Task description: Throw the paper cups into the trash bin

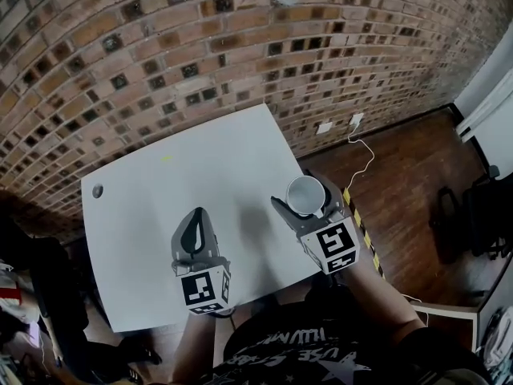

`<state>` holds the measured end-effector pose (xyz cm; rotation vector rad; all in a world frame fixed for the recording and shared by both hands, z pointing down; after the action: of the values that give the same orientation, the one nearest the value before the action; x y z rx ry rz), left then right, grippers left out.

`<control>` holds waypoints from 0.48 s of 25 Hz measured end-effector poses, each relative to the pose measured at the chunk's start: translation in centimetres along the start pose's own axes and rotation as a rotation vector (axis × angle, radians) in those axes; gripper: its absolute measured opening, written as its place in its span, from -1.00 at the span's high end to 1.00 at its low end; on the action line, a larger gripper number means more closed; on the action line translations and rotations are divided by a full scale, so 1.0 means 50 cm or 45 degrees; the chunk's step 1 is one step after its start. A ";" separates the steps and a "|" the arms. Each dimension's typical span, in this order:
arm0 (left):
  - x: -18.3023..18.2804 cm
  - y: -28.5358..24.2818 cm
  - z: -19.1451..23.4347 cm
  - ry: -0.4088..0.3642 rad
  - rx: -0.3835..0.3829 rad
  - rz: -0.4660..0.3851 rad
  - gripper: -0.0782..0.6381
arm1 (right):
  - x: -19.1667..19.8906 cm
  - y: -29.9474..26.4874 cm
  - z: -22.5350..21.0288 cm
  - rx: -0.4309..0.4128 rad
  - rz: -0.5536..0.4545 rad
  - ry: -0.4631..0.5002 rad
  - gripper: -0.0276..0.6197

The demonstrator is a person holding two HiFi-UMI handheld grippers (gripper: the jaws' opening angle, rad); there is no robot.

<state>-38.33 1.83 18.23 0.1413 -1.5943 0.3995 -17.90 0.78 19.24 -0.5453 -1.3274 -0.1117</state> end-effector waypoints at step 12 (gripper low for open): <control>-0.023 -0.116 -0.285 -0.008 -0.132 0.031 0.77 | 0.090 0.064 -0.283 -0.156 -0.067 -0.007 -0.25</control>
<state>-22.94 1.06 18.27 0.0437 -1.6206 0.3348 -2.95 -1.59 20.55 -0.6147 -1.3465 -0.2361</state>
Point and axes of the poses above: the fingertips, and each gripper's own axes: y backward along the fingers, z to its left, x out of its underside, the point moved 3 cm from there along y, backward along the fingers, and after that the axes turned 6 degrees about z, right-handed, at the moved point
